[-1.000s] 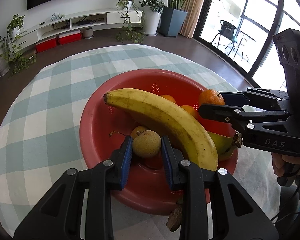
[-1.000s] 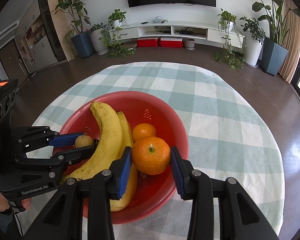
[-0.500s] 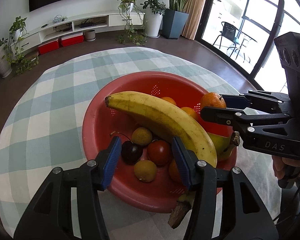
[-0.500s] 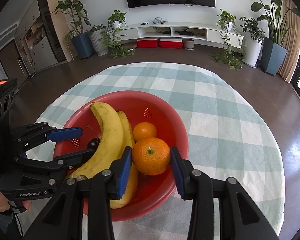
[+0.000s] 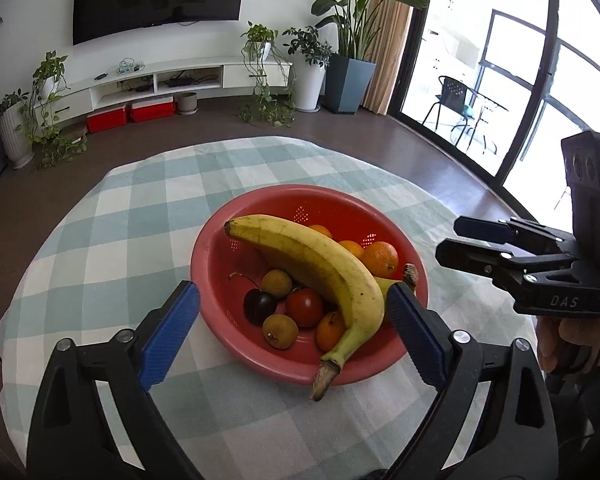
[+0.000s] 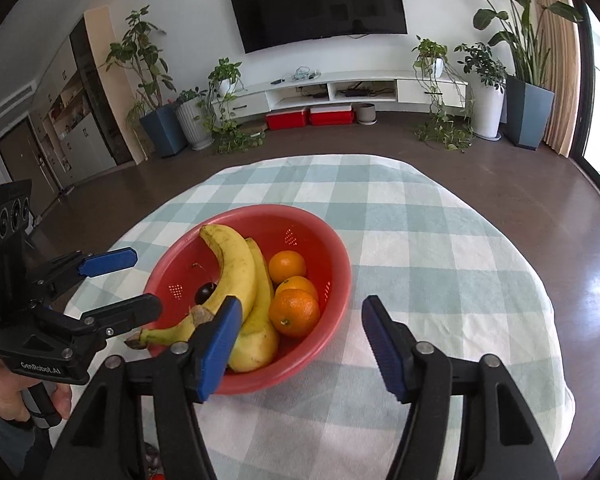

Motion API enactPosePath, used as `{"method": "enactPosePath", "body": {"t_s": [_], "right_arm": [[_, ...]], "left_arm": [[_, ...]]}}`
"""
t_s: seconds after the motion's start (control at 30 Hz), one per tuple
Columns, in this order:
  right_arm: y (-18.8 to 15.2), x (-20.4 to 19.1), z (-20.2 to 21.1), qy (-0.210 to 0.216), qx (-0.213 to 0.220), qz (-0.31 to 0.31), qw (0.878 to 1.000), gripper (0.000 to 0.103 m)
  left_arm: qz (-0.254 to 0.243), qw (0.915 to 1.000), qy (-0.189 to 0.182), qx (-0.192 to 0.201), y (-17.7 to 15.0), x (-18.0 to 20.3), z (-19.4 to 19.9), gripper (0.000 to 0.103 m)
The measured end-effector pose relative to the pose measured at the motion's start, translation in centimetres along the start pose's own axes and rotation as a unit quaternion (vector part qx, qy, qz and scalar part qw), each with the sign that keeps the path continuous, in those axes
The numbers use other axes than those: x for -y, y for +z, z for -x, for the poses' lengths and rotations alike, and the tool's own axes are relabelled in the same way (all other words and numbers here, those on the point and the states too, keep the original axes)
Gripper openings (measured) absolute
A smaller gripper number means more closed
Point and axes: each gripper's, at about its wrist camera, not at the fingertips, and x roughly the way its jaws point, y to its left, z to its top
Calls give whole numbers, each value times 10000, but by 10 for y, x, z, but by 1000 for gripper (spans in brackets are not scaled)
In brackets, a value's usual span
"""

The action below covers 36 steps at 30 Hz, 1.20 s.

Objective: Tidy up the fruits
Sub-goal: 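Open both grippers to drop the brown fruit and orange into the bowl, then move the right gripper to the red tomato and close on it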

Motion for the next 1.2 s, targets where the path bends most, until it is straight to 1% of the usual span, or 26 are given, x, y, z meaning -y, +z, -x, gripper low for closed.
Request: {"method": "enactPosePath", "body": {"t_s": [0.07,0.13,0.17,0.27,0.4,0.5,0.6,0.67,0.73,0.8,0.87,0.97,1.03,1.2], "right_arm": [[-15,0,17,50,132,-99,9999,80],[-31,-2,30,138,189,-178,9996,84],[-39,-4,36,191,189,-220,9994,85],[-63,-12,44,298,56,-313,9990,86],[-90,-32,52,445,-135,-229,9987,86],[-108,-52,53,545,-331,-29,9980,86],[-125,-73,48,552,-516,377,9964,85],[-130,-82,44,532,-617,562,9951,77],[-133,-87,40,610,-717,604,9937,76],[-135,-91,36,553,-798,681,9929,76],[-137,-95,31,515,-878,771,9918,73],[-140,-100,24,466,-1009,911,9896,68],[-142,-103,19,415,-1089,970,9884,67],[-142,-107,7,385,-1241,1009,9864,61]], "left_arm": [[62,9999,-41,156,-6,2,16,99],[92,9996,-62,264,-16,4,32,102],[93,9995,-57,289,-21,7,39,102],[116,9995,-90,292,-42,13,58,102],[149,9996,-21,243,-73,21,81,102],[257,9994,-3,217,-98,23,98,102],[355,9993,-12,106,-121,23,109,102],[426,9991,-2,55,-135,23,116,102],[488,9988,-39,23,-147,23,121,102],[527,9986,-57,-48,-157,23,122,102],[574,9982,-80,-121,-166,21,120,102],[605,9980,-55,-192,-171,18,113,102],[591,9980,-47,-196,-172,17,111,102],[687,9974,-135,-185,-173,13,110,102]]}}
